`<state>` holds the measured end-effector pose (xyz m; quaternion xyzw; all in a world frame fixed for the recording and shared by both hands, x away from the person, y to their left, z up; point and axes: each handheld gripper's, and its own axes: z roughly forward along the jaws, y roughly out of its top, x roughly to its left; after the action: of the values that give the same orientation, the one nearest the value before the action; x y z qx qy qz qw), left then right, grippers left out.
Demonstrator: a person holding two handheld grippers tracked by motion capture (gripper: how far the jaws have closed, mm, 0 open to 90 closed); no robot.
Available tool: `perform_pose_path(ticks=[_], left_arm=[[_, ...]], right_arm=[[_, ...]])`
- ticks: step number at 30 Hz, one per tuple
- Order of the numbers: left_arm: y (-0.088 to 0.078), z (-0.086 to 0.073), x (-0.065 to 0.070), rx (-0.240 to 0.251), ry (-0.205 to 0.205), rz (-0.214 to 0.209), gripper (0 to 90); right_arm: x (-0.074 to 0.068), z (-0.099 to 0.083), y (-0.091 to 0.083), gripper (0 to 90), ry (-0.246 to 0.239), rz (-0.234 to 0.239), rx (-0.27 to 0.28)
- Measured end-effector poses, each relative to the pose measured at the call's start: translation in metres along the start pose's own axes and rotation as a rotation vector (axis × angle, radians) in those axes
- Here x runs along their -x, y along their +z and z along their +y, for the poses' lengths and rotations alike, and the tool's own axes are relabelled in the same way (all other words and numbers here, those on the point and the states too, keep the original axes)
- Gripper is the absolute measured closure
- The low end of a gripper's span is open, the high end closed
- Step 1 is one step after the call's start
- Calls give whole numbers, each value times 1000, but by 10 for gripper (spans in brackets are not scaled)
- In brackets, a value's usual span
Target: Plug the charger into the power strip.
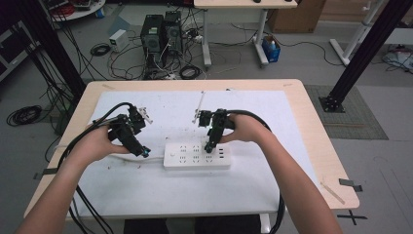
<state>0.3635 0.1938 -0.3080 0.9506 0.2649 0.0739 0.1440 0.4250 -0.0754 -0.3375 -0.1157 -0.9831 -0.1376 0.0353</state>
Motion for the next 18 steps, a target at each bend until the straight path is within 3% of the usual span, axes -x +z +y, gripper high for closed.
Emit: perform_pose_path(ticks=[1,2,3,5,6,7,8,9,10,11,12,13,14,16,18], left_arm=[[0,0,0,0,0,0,194],[0,-1,-2,0,-2,5,194],[-3,-3,-6,6,-18,27,194],[-5,-5,-9,29,-50,40,193],[-5,-5,-9,29,-50,40,189],[-6,-6,-12,37,-57,58,163],[-6,-6,-12,37,-57,58,156],[-6,-6,-13,36,-56,65,156],[-7,-6,-14,36,-58,72,156],[-7,-6,-15,33,-57,75,156],[-6,-6,-16,35,-62,74,156],[-7,-6,-17,32,-62,73,156],[-7,-6,-18,30,-60,77,156],[-6,-4,-19,36,-62,78,156],[-6,-3,-19,29,-56,84,156]], right_arm=[[1,-6,-10,291,44,-27,9],[1,-6,-10,291,44,-27,9],[1,-20,-29,224,128,-104,38],[6,-43,-51,223,318,-163,50],[6,-43,-51,223,318,-163,50],[7,-68,-68,223,467,-275,47],[7,-77,-73,223,526,-294,43],[8,-92,-80,222,625,-293,46],[10,-104,-85,222,680,-301,47],[10,-115,-88,222,724,-313,51],[10,-115,-88,222,724,-313,51],[11,-133,-93,221,780,-325,53],[11,-133,-93,221,780,-325,53],[12,-149,-97,220,840,-307,75],[11,-155,-98,219,856,-294,83]])
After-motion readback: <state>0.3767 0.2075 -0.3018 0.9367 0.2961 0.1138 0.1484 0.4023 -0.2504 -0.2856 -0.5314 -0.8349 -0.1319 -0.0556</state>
